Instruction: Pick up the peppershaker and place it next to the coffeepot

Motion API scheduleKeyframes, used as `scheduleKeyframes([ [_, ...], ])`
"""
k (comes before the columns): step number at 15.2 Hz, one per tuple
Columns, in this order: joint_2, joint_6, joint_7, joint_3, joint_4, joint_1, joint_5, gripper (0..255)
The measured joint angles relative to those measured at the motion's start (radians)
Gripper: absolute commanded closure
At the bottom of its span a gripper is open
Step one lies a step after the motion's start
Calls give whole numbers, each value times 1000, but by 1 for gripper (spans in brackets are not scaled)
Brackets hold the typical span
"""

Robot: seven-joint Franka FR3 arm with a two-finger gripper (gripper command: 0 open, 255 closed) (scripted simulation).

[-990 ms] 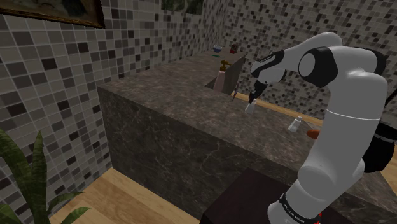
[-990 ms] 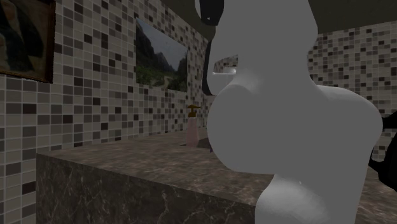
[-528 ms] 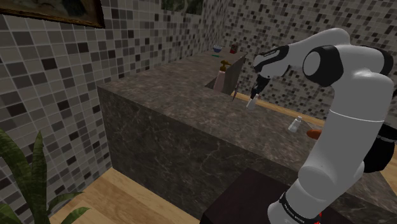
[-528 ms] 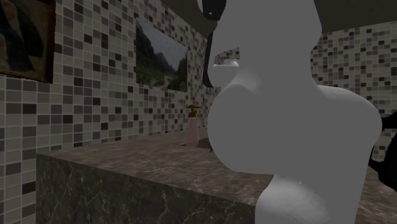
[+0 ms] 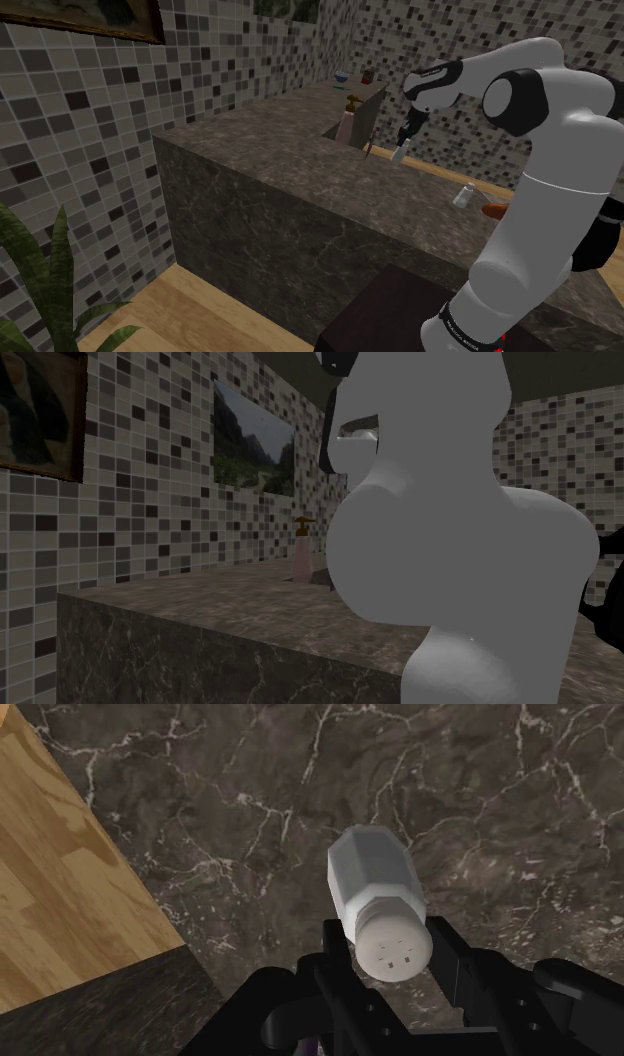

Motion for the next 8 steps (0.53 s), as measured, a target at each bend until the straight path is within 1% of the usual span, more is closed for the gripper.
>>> scheduleKeyframes([
  [8, -23, -100, 16, -6, 81, 1, -20, 255],
])
